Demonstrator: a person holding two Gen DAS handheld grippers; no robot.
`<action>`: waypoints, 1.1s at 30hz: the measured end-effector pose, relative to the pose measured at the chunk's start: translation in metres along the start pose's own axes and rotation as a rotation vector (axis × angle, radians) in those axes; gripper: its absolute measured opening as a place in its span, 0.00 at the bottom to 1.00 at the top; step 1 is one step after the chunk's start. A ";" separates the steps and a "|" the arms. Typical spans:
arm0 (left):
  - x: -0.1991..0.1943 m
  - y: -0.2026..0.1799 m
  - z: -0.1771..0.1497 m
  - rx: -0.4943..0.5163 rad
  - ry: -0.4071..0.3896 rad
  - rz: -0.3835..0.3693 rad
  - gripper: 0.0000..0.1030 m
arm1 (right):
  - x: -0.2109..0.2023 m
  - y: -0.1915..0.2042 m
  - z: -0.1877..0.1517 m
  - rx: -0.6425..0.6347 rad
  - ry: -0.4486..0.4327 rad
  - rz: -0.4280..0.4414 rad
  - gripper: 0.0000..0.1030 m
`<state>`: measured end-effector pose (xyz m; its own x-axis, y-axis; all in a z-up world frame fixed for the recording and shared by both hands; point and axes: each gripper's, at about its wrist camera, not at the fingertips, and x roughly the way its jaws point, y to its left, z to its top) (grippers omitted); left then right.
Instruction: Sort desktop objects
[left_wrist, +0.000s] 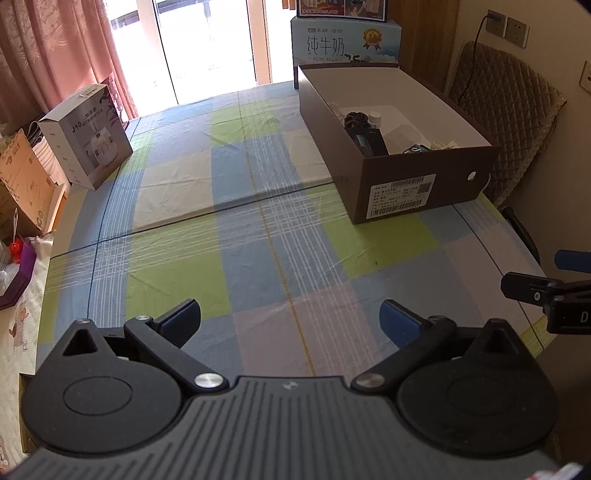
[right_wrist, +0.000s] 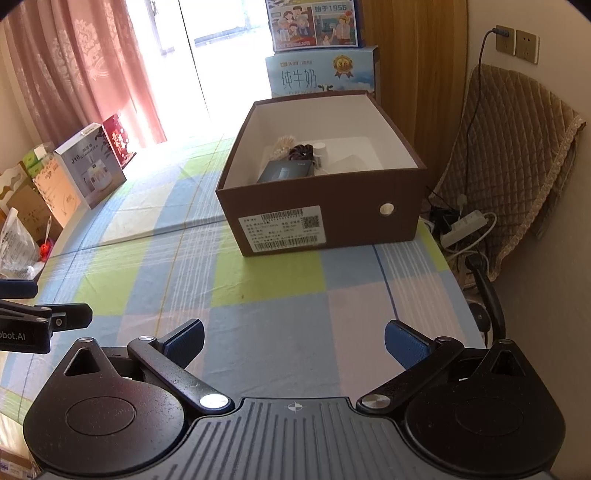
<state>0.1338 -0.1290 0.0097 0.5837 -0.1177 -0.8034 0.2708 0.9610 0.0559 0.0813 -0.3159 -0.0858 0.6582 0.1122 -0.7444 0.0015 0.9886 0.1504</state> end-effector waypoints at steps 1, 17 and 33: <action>0.000 0.000 -0.001 -0.002 0.003 0.002 0.99 | 0.000 0.000 0.000 -0.001 0.002 0.000 0.98; 0.006 -0.005 -0.007 -0.009 0.034 0.014 0.99 | 0.005 -0.005 -0.007 -0.011 0.046 -0.007 0.98; 0.011 -0.020 -0.004 0.010 0.037 0.003 0.99 | 0.005 -0.020 -0.006 0.005 0.050 -0.008 0.98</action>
<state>0.1321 -0.1486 -0.0023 0.5560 -0.1058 -0.8244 0.2771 0.9587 0.0638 0.0801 -0.3348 -0.0969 0.6199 0.1090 -0.7771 0.0104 0.9891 0.1470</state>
